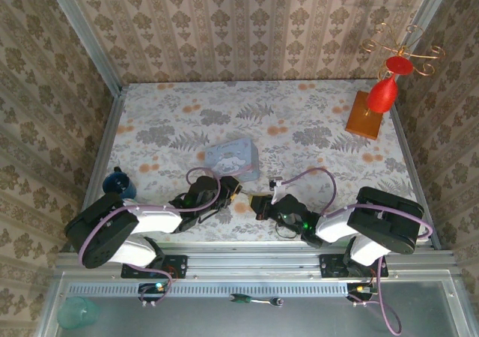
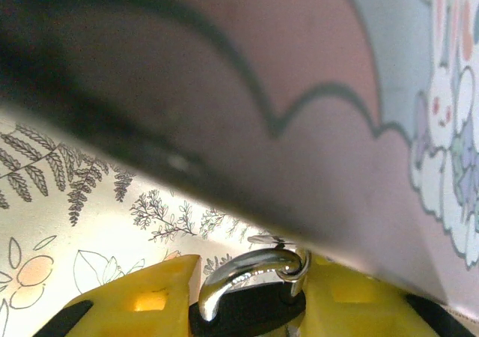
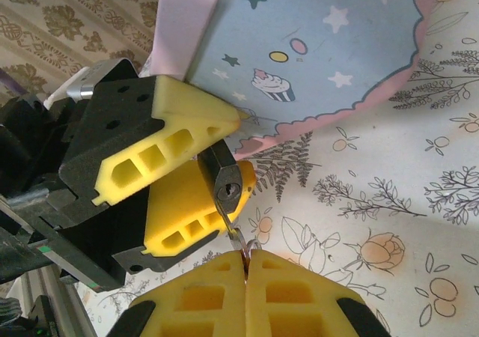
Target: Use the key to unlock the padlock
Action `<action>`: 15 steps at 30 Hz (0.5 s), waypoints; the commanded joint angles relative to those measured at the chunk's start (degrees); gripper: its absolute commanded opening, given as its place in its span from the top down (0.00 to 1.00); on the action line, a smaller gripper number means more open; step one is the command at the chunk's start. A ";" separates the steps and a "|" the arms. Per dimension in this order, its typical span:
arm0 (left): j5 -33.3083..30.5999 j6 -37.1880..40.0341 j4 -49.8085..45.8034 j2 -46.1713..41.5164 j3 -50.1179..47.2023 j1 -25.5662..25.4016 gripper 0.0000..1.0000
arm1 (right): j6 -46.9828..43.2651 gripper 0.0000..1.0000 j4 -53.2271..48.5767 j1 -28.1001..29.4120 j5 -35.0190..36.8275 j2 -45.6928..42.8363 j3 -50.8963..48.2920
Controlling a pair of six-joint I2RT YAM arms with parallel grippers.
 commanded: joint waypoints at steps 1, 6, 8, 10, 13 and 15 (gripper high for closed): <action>0.98 -1.67 0.80 -0.05 1.88 -0.58 1.00 | 0.14 1.00 -0.09 0.34 2.62 0.34 1.56; 0.98 -1.92 0.16 -0.27 2.22 -0.73 1.00 | 0.47 1.00 -0.25 0.34 3.34 0.79 1.56; 0.89 -1.99 -0.02 -0.28 2.30 -0.78 1.00 | 0.44 1.00 -0.21 0.34 3.50 0.96 1.59; 0.69 -1.96 -0.11 -0.27 2.44 -0.75 1.00 | 0.50 1.00 0.16 0.34 3.59 1.16 1.48; 0.04 -1.39 -1.78 -1.03 2.83 -0.72 1.00 | 0.82 1.00 0.55 0.34 3.81 1.31 1.00; -0.25 -0.79 -3.15 -1.64 3.24 -0.49 1.00 | 0.86 1.00 0.87 0.34 3.84 1.31 0.49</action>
